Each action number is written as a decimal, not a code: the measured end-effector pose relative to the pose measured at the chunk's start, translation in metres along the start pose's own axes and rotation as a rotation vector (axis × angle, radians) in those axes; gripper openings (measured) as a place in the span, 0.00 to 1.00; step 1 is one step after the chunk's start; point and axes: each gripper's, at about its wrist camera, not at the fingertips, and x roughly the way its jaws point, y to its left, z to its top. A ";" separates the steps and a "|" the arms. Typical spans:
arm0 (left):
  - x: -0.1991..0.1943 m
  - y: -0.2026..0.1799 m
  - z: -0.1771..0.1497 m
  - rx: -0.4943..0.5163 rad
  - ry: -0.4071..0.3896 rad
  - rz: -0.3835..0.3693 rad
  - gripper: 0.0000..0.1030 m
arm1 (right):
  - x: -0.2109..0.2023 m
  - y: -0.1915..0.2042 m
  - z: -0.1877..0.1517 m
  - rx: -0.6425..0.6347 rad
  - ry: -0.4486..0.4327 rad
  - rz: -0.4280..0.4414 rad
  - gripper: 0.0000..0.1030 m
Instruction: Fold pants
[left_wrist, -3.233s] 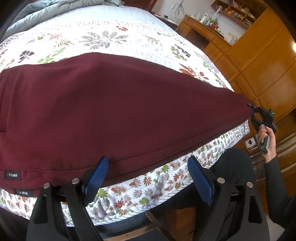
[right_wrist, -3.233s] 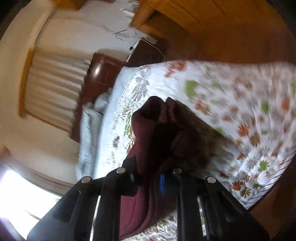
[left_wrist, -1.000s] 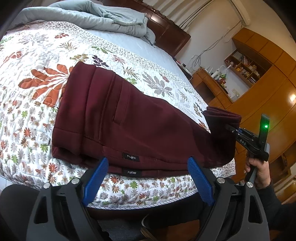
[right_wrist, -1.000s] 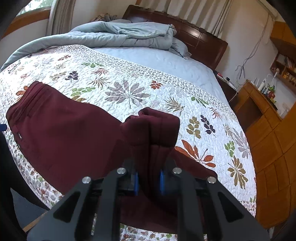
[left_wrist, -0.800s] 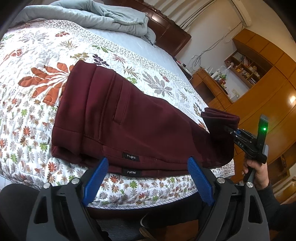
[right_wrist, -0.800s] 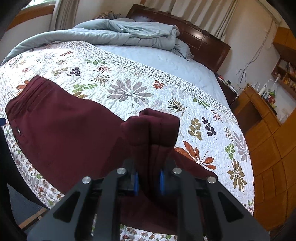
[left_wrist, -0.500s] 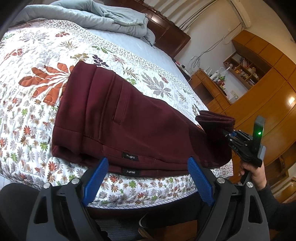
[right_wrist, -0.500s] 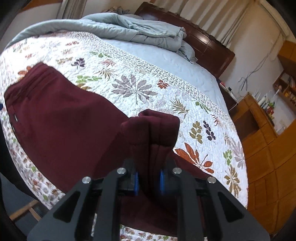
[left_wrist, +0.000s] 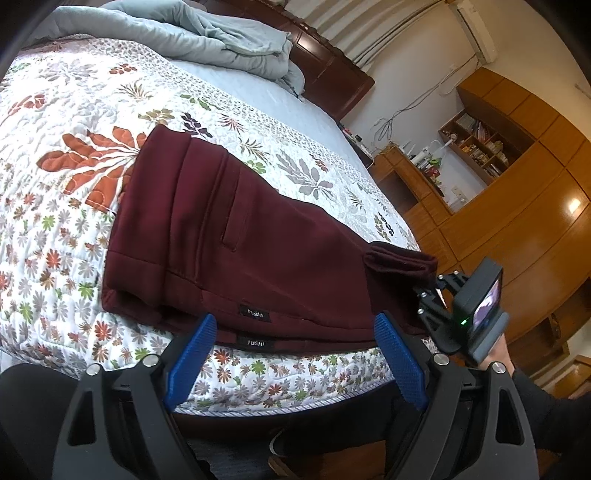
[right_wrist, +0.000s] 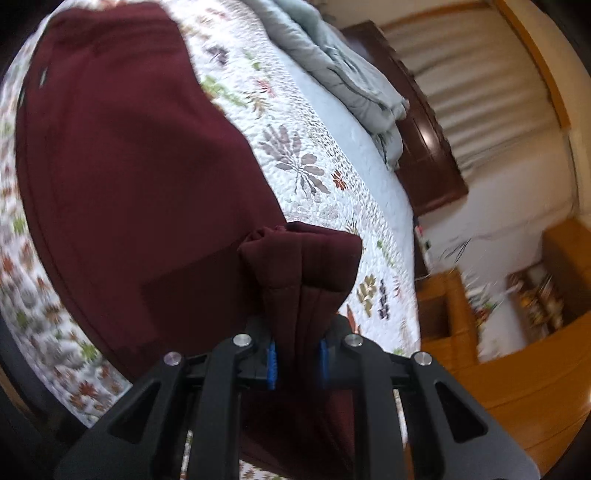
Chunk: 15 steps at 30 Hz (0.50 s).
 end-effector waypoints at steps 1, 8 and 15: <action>0.000 0.000 0.000 -0.001 0.000 -0.002 0.85 | 0.001 0.003 -0.001 -0.017 0.000 -0.007 0.15; -0.001 0.002 0.000 -0.011 -0.003 -0.022 0.85 | 0.008 0.034 -0.009 -0.186 -0.002 -0.066 0.16; -0.003 0.003 0.001 -0.015 -0.003 -0.025 0.85 | 0.011 0.053 -0.022 -0.278 -0.005 -0.061 0.31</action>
